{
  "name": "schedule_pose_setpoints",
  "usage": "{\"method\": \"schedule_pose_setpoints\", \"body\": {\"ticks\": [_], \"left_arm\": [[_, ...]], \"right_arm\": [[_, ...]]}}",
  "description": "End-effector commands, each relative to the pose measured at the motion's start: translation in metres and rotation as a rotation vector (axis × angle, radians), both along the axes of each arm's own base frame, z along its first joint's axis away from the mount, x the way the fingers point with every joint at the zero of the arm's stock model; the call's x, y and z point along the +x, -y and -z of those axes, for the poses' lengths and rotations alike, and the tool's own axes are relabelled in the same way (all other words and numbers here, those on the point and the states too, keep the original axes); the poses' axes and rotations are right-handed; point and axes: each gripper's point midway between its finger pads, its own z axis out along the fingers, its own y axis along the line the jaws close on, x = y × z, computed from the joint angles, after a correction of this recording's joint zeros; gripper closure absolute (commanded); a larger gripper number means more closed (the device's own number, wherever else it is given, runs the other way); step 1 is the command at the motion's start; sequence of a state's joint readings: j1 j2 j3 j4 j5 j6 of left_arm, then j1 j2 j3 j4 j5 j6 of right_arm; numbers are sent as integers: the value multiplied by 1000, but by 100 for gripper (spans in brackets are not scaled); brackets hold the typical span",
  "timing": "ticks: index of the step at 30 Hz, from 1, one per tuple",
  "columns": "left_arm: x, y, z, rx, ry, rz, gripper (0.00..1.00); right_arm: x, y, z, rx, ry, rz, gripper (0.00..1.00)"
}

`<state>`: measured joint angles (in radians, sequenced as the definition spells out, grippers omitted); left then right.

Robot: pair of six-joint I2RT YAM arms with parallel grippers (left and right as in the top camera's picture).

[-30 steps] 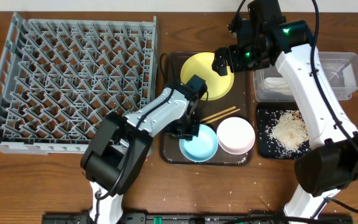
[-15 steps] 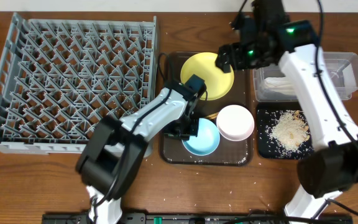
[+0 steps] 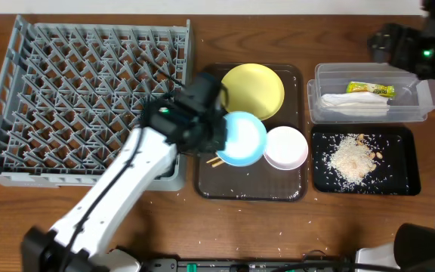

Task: Sort waste into correct bins and load items into the dishwasher

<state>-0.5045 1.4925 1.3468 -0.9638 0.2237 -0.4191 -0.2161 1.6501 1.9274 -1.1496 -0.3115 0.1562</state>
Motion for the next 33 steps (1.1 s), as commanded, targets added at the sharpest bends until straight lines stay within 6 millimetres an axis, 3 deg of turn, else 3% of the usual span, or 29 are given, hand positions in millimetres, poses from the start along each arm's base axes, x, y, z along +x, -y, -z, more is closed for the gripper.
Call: {"method": "schedule_pose_setpoints", "body": {"ticks": [1, 6, 14, 21, 26, 33], "left_arm": [[16, -35, -14, 44, 75, -108, 92], [41, -91, -19, 156, 148, -273, 93], [75, -158, -34, 350, 304, -449, 92], [80, -210, -57, 610, 419, -599, 92], [76, -235, -67, 779, 451, -676, 93], [70, -238, -67, 990, 496, -771, 93]], "right_arm": [[-8, 27, 7, -43, -39, 68, 1], [-13, 46, 9, -68, -57, 126, 1], [-13, 45, 9, -37, -59, 139, 1], [-13, 45, 9, -38, -59, 140, 1], [-13, 45, 9, -38, -59, 140, 1], [-13, 45, 9, -38, -59, 140, 1]]}}
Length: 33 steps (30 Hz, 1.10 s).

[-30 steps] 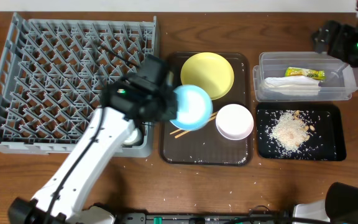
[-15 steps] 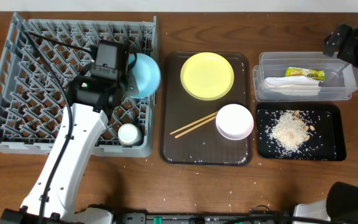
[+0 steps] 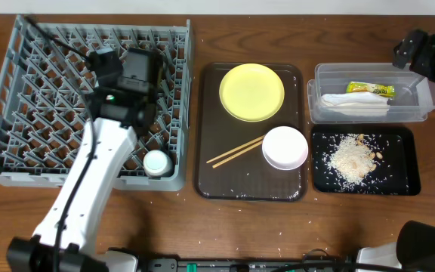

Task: Sort waste into correct bins and load items into the dishwasher

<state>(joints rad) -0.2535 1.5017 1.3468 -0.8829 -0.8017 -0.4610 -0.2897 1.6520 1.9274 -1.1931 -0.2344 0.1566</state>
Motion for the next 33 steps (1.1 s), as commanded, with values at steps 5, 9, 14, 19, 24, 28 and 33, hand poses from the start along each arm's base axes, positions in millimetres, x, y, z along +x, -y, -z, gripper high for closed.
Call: {"method": "schedule_pose_setpoints", "body": {"ticks": [5, 9, 14, 19, 24, 28, 33], "left_arm": [[2, 14, -8, 309, 61, -74, 92], [10, 29, -2, 428, 43, -41, 93], [19, 42, 20, 497, -14, -2, 93], [18, 43, 26, 469, 8, -18, 93], [14, 45, 22, 378, 27, -19, 92], [6, 48, 14, 183, 53, -9, 83], [-11, 47, 3, -148, 31, 62, 59]], "right_arm": [[0, 4, -1, 8, 1, 18, 1], [0, 4, -1, 8, 1, 18, 1], [0, 4, -1, 8, 1, 18, 1], [0, 4, -1, 8, 1, 18, 1], [0, 4, -1, 8, 1, 18, 1], [0, 4, -1, 8, 1, 18, 1], [0, 4, -1, 8, 1, 18, 1]]}}
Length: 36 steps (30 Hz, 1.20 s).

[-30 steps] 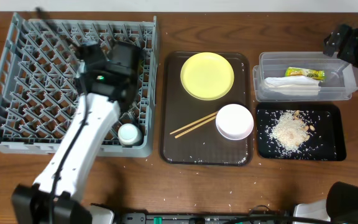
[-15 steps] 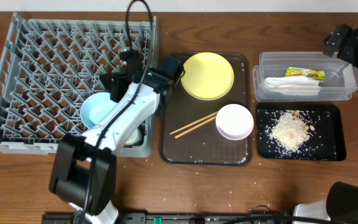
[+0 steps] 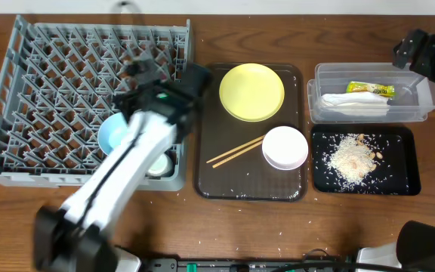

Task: Sort waste into correct bins and load items into the dishwasher

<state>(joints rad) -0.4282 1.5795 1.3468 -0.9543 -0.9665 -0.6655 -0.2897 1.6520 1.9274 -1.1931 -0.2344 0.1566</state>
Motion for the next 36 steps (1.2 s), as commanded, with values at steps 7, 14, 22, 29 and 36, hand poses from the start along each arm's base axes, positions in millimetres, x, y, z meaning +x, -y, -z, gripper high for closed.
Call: {"method": "schedule_pose_setpoints", "body": {"ticks": [7, 14, 22, 29, 36], "left_arm": [[-35, -5, -7, -660, -127, 252, 43], [-36, -23, 27, -891, -231, 241, 40], [-42, -62, 65, -951, -311, 76, 35], [-43, -54, 76, -962, -403, 209, 31], [-43, -54, 112, -1011, -508, 161, 32]], "right_arm": [[0, 4, -1, 8, 1, 18, 1], [0, 4, -1, 8, 1, 18, 1], [0, 4, -1, 8, 1, 18, 1], [0, 4, -1, 8, 1, 18, 1], [0, 4, -1, 8, 1, 18, 1]]}}
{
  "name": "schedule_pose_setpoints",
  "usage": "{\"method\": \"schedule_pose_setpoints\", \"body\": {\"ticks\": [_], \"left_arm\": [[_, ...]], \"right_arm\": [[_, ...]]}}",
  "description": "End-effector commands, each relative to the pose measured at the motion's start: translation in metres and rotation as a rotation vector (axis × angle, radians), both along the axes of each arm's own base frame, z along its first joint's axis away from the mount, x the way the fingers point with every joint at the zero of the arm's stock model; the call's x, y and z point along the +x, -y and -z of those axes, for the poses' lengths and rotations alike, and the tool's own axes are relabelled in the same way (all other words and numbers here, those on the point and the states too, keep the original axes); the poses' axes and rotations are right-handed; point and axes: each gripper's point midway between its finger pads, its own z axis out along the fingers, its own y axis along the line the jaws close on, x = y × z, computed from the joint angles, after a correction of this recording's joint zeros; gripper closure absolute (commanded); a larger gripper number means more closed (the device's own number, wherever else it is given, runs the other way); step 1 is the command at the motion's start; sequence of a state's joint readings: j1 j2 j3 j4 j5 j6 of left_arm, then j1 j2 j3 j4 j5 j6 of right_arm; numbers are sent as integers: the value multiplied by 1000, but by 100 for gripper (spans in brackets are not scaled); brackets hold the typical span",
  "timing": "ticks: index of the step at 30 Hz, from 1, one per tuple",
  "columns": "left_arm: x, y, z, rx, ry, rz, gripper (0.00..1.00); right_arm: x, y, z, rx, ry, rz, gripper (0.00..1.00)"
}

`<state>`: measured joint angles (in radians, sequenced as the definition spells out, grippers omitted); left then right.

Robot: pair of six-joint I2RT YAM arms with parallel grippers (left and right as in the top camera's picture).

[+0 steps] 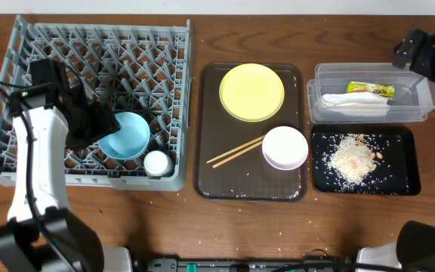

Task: Sort waste into correct bins and load items into the dishwasher

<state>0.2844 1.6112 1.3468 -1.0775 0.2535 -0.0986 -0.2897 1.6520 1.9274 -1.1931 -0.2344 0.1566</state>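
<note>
The grey dishwasher rack (21,45) fills the left of the overhead view. A light blue bowl (127,136) sits tilted in its front part, and a small white cup (157,162) stands in the front right corner. My left gripper (97,127) lies over the rack against the bowl's left rim; its fingers are dark and not distinct. The brown tray (210,181) carries a yellow plate (252,91), a white bowl (285,147) and wooden chopsticks (236,151). My right gripper (427,54) hovers at the far right beyond the clear bin, its fingers hidden.
A clear plastic bin (421,106) at the right holds a green-yellow wrapper (370,89) and white napkins (353,104). In front of it a black tray (399,181) holds scattered food crumbs (350,157). Crumbs dot the wooden table near the front edge.
My left arm has swung from the rack's right side to its left side, and the gripper now reaches the blue bowl from the left. The bowl shows fully and lies slightly further right. The right arm has not moved.
My left gripper was at the blue bowl on the brown tray, beside the white bowl. Then the arm was over the rack and the bowl was gone from the tray. Then the bowl lay in the rack's front part, where it still lies.
</note>
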Motion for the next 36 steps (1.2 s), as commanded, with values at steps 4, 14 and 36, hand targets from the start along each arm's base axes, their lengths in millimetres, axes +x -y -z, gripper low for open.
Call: {"method": "schedule_pose_setpoints", "body": {"ticks": [4, 14, 36], "left_arm": [[-3, 3, 39, -47, -127, 27, 36], [-1, 2, 45, -49, -133, 27, 77], [2, -27, -86, 269, 255, -183, 93]], "right_arm": [[0, 4, -1, 8, 1, 18, 1], [0, 4, -1, 8, 1, 18, 1], [0, 4, -1, 8, 1, 18, 1]]}}
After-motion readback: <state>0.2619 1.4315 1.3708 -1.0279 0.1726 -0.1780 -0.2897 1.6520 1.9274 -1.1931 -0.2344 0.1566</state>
